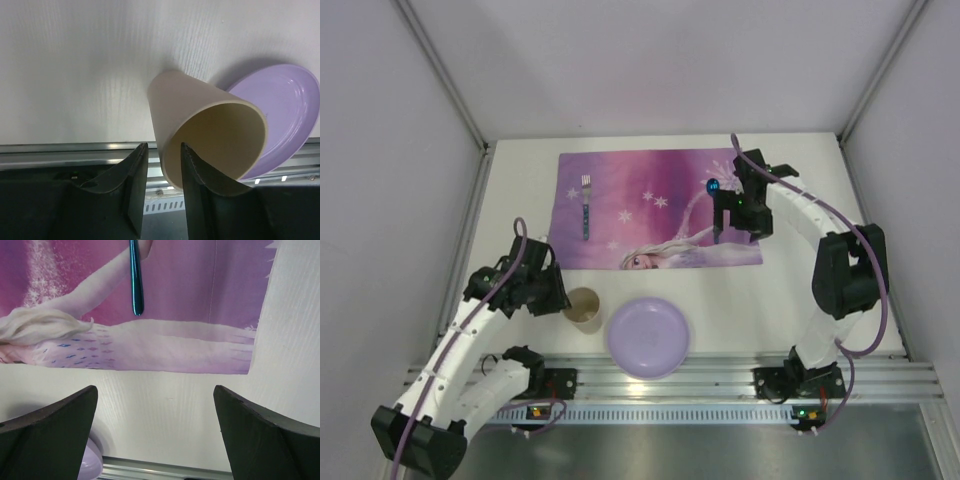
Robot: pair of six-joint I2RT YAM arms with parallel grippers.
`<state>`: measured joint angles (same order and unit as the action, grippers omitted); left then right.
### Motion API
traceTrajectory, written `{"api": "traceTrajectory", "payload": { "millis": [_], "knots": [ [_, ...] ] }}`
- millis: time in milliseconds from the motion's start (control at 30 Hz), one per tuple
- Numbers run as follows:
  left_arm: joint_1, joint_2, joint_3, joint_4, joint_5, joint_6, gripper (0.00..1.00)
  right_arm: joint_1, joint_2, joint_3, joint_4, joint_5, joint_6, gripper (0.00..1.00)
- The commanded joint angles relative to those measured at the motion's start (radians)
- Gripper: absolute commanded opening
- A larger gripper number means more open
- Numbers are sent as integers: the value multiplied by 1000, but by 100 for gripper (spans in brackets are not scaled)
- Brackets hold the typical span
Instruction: Set the dinner table for one person
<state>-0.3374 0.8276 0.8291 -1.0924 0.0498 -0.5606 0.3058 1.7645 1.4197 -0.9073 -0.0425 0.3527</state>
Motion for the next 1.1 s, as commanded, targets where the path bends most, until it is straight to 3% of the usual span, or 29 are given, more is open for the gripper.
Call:
{"api": "traceTrajectory", "payload": {
  "millis": [0,167,333,433,633,767,867,933,1067],
  "knots": [
    [-6,28,-33,8,-33,-36,35,-2,-74,2,24,7,6,100],
    [-6,84,-7,2,-91,-67,0,-14,-76,21,11,19,-6,100],
    [-6,137,137,-17,-117,-62,0,-16,-74,42,-8,26,-15,100],
    [-6,256,304,-44,-131,-22,0,-16,-80,67,-22,20,-17,100],
    [-31,476,548,-15,-130,77,0,32,-135,182,33,-325,-29,100],
    [-92,602,663,11,-163,110,0,114,-105,386,36,-515,40,100],
    [-152,695,743,20,-185,104,0,185,-70,481,41,-539,94,100],
    [-198,763,789,20,-195,93,0,211,-40,498,38,-528,114,92],
    [-270,863,942,5,-221,70,0,272,4,492,-25,-456,91,89]
  ]
}}
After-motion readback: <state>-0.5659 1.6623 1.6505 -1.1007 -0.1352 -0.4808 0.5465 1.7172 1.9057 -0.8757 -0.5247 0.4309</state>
